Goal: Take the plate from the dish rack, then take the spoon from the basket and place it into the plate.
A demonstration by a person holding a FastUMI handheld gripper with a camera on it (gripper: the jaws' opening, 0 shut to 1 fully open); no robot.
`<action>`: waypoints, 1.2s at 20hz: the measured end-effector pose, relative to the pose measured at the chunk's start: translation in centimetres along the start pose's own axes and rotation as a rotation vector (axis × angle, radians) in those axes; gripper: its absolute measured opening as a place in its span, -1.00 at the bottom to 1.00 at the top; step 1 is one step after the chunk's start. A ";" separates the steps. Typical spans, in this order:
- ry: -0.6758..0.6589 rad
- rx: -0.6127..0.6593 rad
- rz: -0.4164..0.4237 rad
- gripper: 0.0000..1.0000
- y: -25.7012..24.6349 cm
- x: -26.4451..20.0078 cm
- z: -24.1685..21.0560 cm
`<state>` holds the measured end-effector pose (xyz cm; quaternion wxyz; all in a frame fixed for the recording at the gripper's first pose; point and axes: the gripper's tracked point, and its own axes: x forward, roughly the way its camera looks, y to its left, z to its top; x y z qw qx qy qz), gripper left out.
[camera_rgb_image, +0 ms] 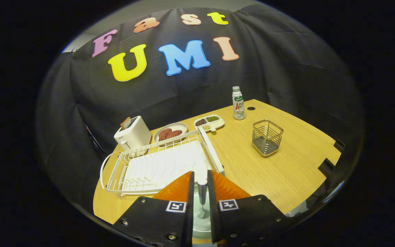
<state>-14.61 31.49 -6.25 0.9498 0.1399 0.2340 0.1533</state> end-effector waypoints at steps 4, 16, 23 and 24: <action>-0.030 0.028 -0.009 -0.59 -0.6 0.2 1.7; -0.129 -0.009 -0.003 -0.59 -0.2 -0.2 8.0; -0.337 -0.100 0.049 -0.59 0.9 -2.5 18.5; -0.358 -0.109 0.043 -0.60 0.7 -2.7 19.6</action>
